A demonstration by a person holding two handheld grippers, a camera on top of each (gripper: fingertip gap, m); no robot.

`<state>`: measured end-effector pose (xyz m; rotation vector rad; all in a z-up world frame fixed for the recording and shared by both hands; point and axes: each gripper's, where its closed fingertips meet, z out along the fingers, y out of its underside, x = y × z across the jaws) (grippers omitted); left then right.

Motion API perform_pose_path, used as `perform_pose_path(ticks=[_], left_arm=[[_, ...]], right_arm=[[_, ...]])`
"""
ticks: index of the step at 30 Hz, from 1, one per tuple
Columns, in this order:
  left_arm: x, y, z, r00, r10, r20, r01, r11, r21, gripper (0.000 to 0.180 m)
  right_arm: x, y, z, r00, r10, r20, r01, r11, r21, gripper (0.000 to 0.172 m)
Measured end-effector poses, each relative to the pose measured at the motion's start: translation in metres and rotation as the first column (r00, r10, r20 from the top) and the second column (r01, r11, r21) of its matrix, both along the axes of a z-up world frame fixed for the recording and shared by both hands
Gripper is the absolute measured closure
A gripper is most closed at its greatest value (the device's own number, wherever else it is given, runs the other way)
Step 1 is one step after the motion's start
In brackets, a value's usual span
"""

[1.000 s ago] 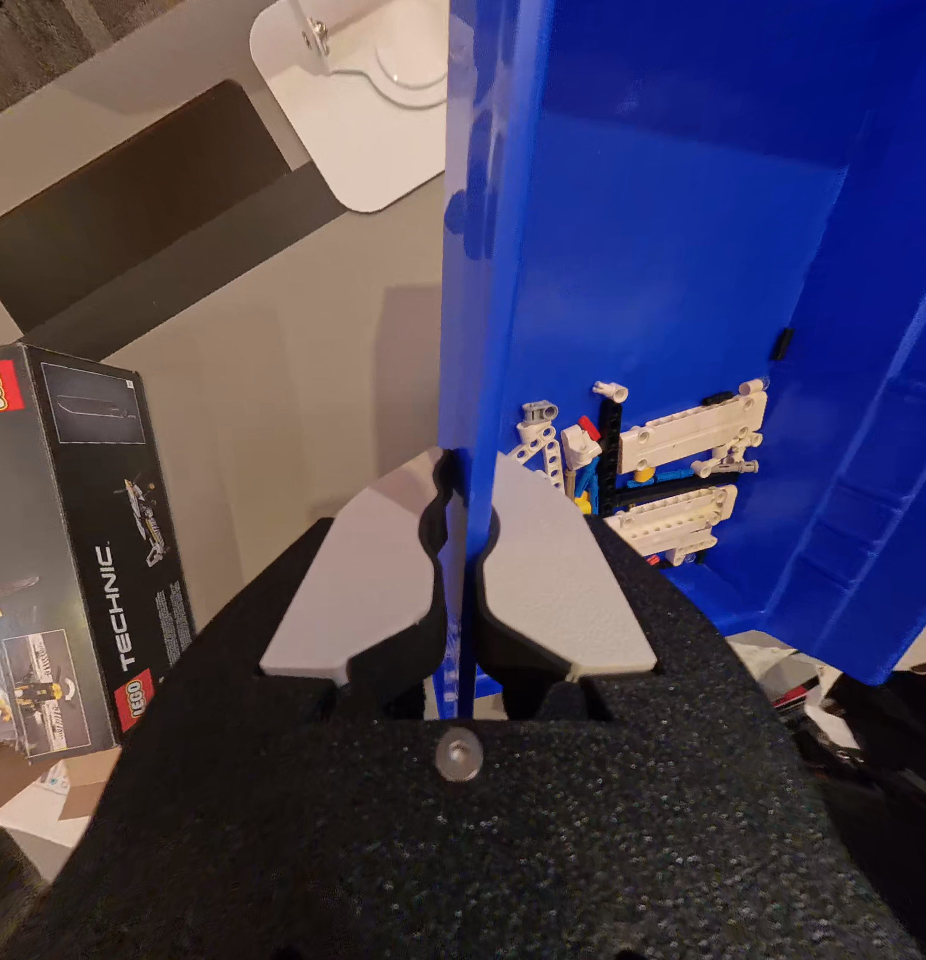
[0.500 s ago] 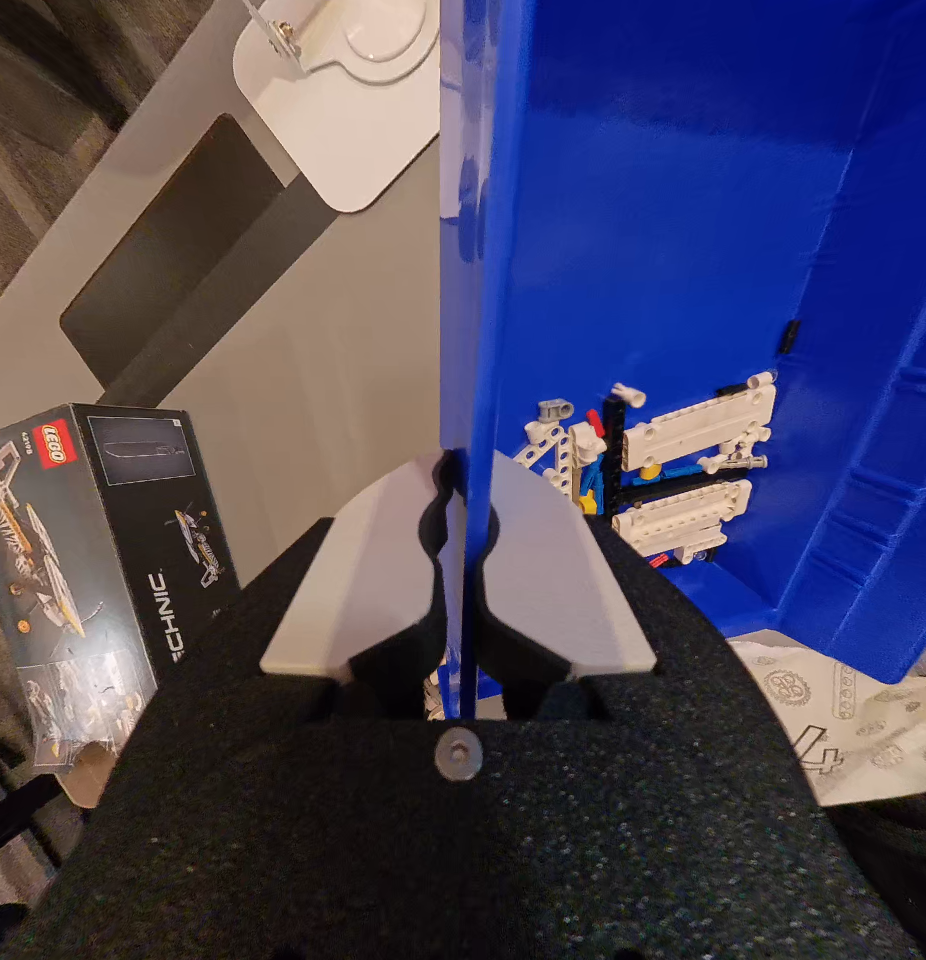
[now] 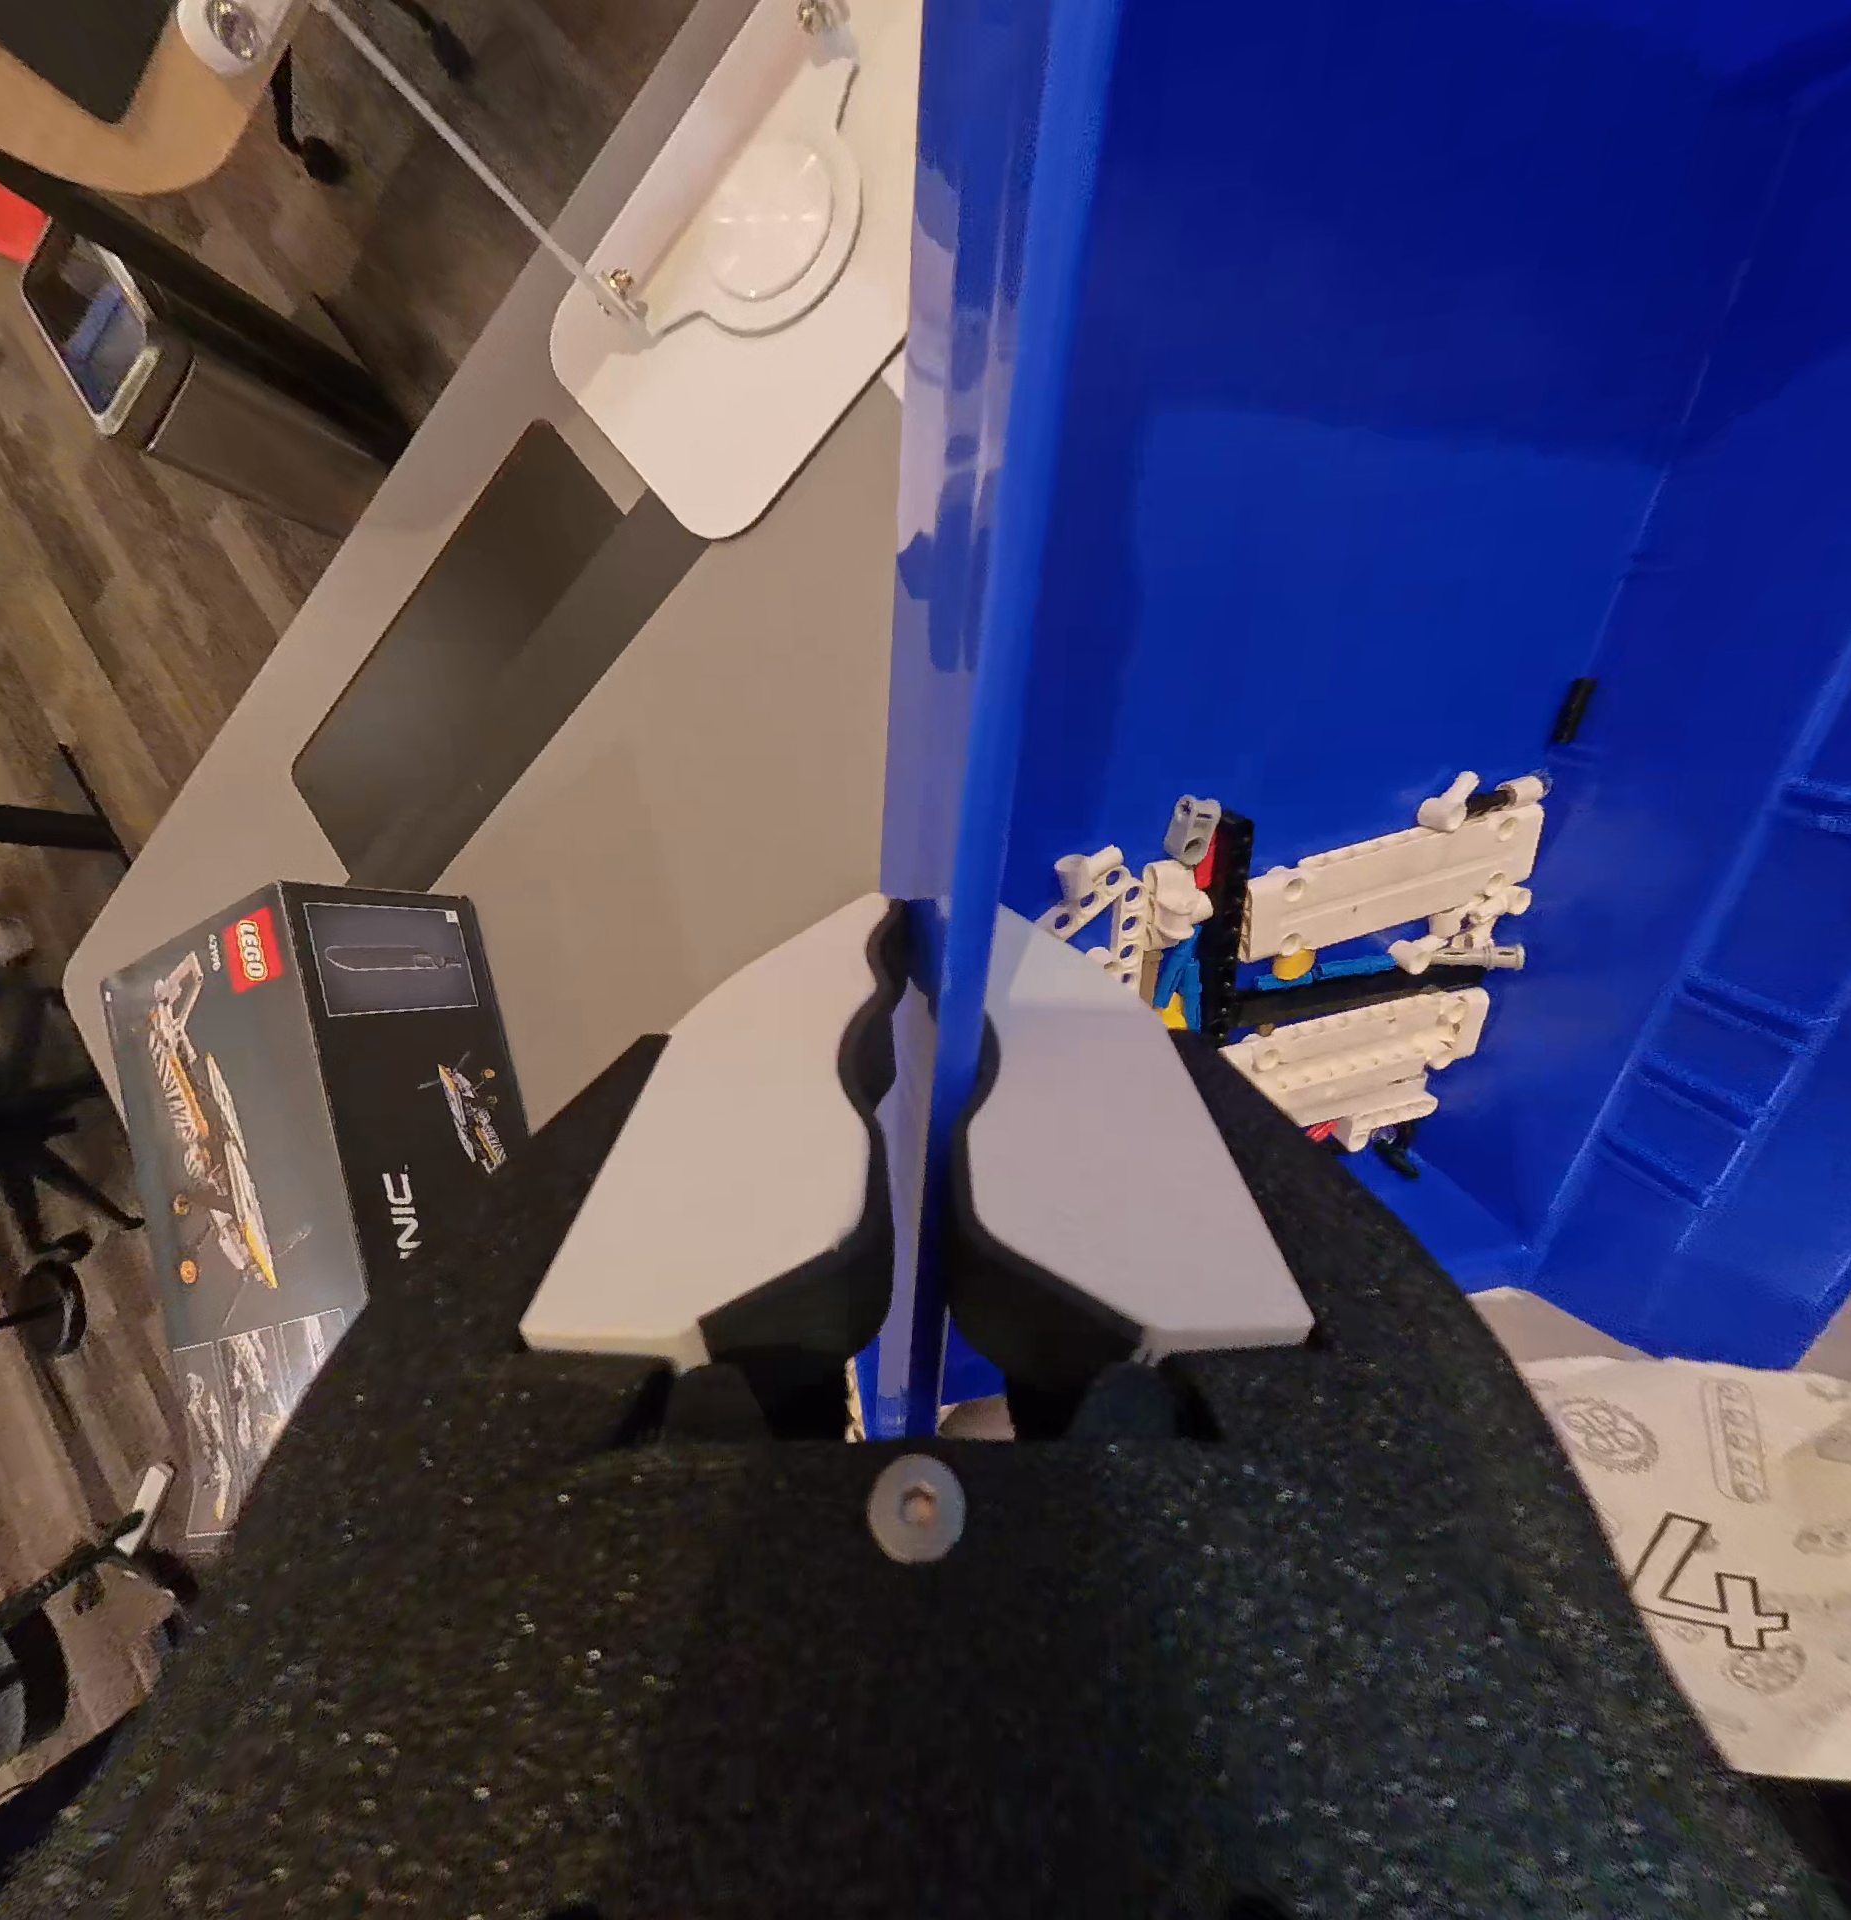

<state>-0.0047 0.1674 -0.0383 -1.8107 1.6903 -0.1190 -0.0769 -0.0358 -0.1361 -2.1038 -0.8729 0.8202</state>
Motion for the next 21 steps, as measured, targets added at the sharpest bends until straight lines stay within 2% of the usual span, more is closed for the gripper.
perform_pose_path(ticks=[13, 21], left_arm=[[-0.011, -0.035, 0.028, 0.994, -0.097, 0.055, 0.085, 0.978, 0.191, 0.174], [-0.025, -0.046, 0.051, 0.991, -0.115, 0.073, 0.089, 0.951, 0.297, 0.174]], right_arm=[[0.001, 0.000, 0.004, 0.999, -0.044, -0.018, 0.045, 0.998, 0.047, 0.172], [0.001, 0.003, 0.011, 0.998, -0.065, -0.013, 0.066, 0.986, 0.153, 0.172]])
